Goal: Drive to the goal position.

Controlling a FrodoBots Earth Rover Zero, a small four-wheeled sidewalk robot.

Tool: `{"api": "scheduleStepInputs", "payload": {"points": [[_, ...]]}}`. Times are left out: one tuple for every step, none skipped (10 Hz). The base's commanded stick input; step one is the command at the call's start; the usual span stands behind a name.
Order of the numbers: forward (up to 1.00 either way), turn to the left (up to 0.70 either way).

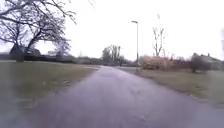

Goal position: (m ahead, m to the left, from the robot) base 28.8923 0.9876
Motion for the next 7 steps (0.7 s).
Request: {"api": "scheduleStepInputs", "payload": {"points": [[1.00,0.00],[1.00,0.00],[1.00,0.00],[1.00,0.00],[1.00,0.00],[1.00,0.00],[1.00,0.00]]}}
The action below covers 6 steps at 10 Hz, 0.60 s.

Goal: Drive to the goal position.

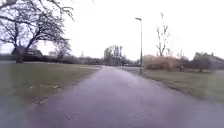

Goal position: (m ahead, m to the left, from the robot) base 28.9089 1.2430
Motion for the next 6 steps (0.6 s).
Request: {"api": "scheduleStepInputs", "payload": {"points": [[1.00,0.00],[1.00,0.00],[1.00,0.00],[1.00,0.00],[1.00,0.00],[1.00,0.00]]}}
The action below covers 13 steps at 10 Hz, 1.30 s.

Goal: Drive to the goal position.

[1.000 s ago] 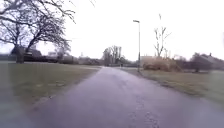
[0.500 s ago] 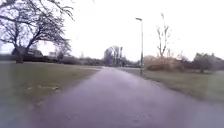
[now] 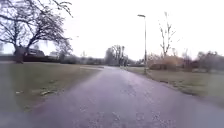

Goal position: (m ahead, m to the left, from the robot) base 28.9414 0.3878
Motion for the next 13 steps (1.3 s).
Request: {"api": "scheduleStepInputs", "payload": {"points": [[1.00,0.00],[1.00,0.00],[1.00,0.00],[1.00,0.00],[1.00,0.00],[1.00,0.00],[1.00,0.00],[1.00,0.00],[1.00,0.00],[1.00,0.00],[1.00,0.00],[1.00,0.00],[1.00,0.00]]}}
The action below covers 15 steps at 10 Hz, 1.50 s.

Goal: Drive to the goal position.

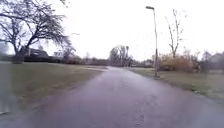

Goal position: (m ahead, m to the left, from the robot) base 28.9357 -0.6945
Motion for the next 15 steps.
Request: {"api": "scheduleStepInputs", "payload": {"points": [[1.00,0.00],[1.00,0.00],[1.00,0.00],[1.00,0.00],[1.00,-0.40],[1.00,-0.40],[1.00,-0.40],[1.00,-0.27],[1.00,0.00],[1.00,0.00],[1.00,0.00],[1.00,0.00],[1.00,0.00],[1.00,0.00],[1.00,0.00]]}}
